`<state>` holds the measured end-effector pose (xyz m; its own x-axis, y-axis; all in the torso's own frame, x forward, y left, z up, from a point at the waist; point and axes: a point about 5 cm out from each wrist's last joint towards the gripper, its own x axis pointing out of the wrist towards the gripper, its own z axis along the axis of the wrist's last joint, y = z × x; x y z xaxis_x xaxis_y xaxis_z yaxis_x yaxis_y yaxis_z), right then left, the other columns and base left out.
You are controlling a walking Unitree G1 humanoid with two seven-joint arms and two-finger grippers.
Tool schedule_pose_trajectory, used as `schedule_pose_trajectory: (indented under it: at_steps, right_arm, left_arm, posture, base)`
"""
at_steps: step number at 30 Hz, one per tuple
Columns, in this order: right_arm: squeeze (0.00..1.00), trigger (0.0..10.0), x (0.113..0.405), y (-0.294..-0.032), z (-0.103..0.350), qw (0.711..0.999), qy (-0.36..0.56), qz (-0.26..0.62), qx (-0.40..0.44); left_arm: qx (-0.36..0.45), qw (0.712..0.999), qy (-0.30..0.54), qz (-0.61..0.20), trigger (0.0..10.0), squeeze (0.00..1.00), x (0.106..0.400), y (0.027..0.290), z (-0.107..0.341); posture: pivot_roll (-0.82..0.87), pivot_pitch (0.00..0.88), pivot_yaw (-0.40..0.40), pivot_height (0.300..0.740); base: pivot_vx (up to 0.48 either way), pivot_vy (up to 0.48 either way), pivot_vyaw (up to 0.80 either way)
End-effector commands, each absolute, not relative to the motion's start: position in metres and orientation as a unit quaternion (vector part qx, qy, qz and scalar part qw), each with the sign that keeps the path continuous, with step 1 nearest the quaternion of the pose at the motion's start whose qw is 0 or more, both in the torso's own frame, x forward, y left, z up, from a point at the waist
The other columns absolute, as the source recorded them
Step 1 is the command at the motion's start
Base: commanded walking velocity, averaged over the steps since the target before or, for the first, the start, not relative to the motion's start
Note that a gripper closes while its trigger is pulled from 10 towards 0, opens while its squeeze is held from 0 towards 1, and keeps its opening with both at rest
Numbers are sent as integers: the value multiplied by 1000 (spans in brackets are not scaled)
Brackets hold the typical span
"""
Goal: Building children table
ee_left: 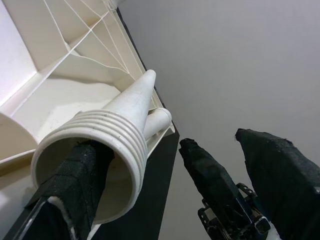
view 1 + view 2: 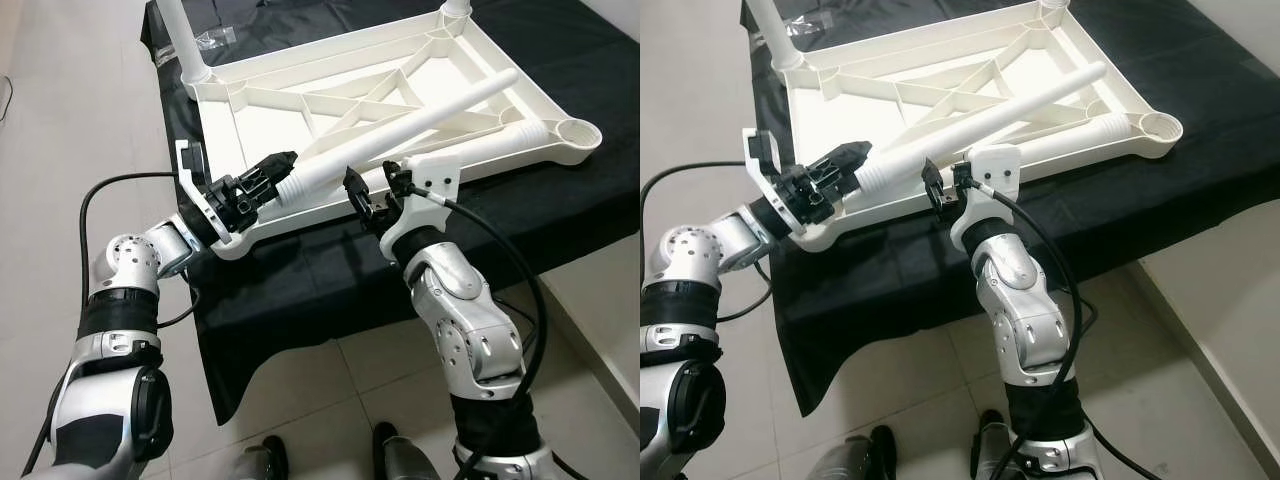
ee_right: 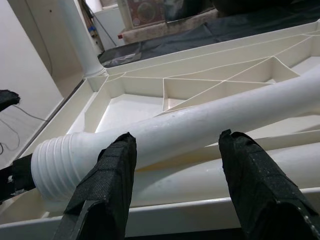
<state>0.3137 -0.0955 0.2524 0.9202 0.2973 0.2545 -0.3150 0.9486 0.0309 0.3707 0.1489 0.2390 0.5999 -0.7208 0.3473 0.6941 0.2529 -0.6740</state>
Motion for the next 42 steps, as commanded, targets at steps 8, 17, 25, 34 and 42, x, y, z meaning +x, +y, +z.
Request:
schedule_pose_trajectory:
  at_steps: [8, 17, 25, 34, 42]
  right_arm:
    - [0, 10000, 312, -98, 250, 980, -122, 151, 33]
    - [0, 10000, 314, -104, 253, 981, -128, 141, 29]
    - [0, 10000, 313, -105, 253, 981, -129, 142, 29]
    - [0, 10000, 314, -100, 248, 980, -111, 155, 57]
    - [0, 10000, 324, -86, 246, 970, -80, 181, 139]
  left_arm:
    - [-434, 797, 32, -420, 0, 0, 371, 149, 222]
    - [-447, 798, 33, -404, 0, 0, 373, 153, 215]
    - [-452, 799, 30, -396, 0, 0, 370, 159, 212]
    - [-452, 791, -16, -411, 0, 0, 365, 166, 230]
    - [-422, 790, -95, -435, 0, 0, 347, 174, 270]
  posture:
    - [-50, 329, 100, 740]
    - [-55, 333, 107, 740]
    - [-55, 333, 107, 740]
    - [-49, 313, 100, 740]
    - [-26, 256, 83, 740]
  base:
    - [0, 0, 0]
    - [0, 0, 0]
    - [0, 0, 0]
    - [0, 0, 0]
    - [0, 0, 0]
